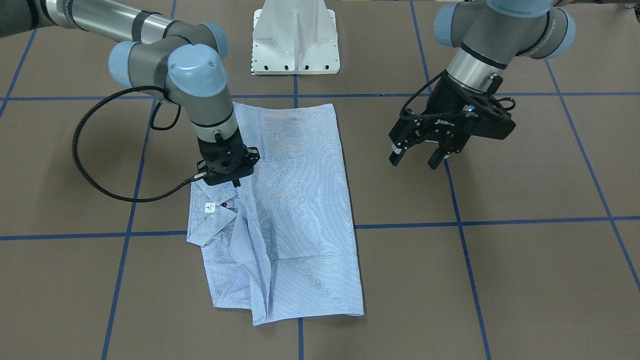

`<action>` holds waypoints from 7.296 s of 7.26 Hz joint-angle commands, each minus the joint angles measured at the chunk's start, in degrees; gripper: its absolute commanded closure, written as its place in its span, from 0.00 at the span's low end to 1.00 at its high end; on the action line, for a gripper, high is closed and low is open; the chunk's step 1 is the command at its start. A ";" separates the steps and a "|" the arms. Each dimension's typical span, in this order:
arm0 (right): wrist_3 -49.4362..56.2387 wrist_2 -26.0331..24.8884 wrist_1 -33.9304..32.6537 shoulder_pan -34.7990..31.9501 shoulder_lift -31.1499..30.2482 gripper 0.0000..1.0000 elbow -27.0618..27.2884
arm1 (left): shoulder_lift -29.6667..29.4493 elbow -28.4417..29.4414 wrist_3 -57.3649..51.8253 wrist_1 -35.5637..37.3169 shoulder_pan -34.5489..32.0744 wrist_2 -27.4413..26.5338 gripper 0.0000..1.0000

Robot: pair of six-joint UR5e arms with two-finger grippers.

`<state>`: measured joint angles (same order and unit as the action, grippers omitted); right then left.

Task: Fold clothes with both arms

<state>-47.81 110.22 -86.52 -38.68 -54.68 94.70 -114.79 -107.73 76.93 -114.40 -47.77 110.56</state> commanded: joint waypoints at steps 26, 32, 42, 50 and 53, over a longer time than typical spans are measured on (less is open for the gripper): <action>-23.03 10.46 23.24 -2.27 -15.46 0.00 6.90 | 0.36 4.02 32.22 -2.94 33.26 -18.81 0.06; -23.03 10.46 23.15 -2.36 -15.37 0.00 6.90 | 0.36 4.20 32.23 -0.57 34.67 -18.81 0.06; -23.11 10.46 23.06 -2.36 -15.63 0.00 6.90 | -0.08 3.85 32.49 -0.39 35.20 -18.81 1.00; -46.93 -3.59 11.85 13.53 -15.98 0.00 11.71 | -0.87 -1.16 32.49 4.01 35.20 -18.45 1.00; -47.55 -4.30 7.60 16.69 -17.03 0.00 12.70 | -0.96 -1.16 32.49 4.01 35.20 -18.45 1.00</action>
<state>-95.03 106.55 -77.38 -23.86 -71.00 107.18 -115.74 -108.89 109.42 -110.39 -12.57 92.11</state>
